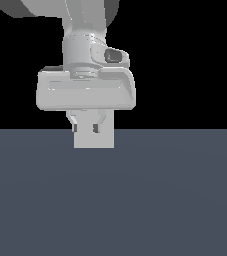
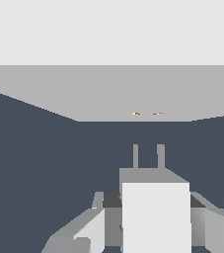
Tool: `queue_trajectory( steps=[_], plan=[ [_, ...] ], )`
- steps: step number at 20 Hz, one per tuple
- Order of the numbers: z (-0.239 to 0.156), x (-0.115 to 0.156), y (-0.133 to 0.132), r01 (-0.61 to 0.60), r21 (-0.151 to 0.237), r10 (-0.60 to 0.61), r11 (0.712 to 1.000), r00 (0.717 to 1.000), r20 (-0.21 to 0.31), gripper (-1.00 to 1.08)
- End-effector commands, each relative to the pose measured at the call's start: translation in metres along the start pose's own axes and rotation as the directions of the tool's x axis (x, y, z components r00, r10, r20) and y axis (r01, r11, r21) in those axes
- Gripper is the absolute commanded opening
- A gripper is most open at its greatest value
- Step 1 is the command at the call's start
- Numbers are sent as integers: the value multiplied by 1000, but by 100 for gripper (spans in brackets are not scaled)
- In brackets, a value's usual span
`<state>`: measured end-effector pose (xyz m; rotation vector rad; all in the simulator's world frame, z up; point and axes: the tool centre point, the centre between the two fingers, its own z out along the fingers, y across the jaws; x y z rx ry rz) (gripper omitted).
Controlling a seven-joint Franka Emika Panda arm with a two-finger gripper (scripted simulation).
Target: Plug the charger into the wall socket.
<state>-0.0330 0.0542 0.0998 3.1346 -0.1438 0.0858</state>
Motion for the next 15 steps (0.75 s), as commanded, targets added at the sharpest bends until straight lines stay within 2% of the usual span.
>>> queue_trajectory(
  steps=[1, 8, 15],
  plan=[
    [0, 9, 0, 0, 0, 0, 1000, 1000, 0, -100],
    [2, 30, 0, 0, 0, 0, 1000, 1000, 0, -100],
    [2, 33, 0, 0, 0, 0, 1000, 1000, 0, -100]
  ],
)
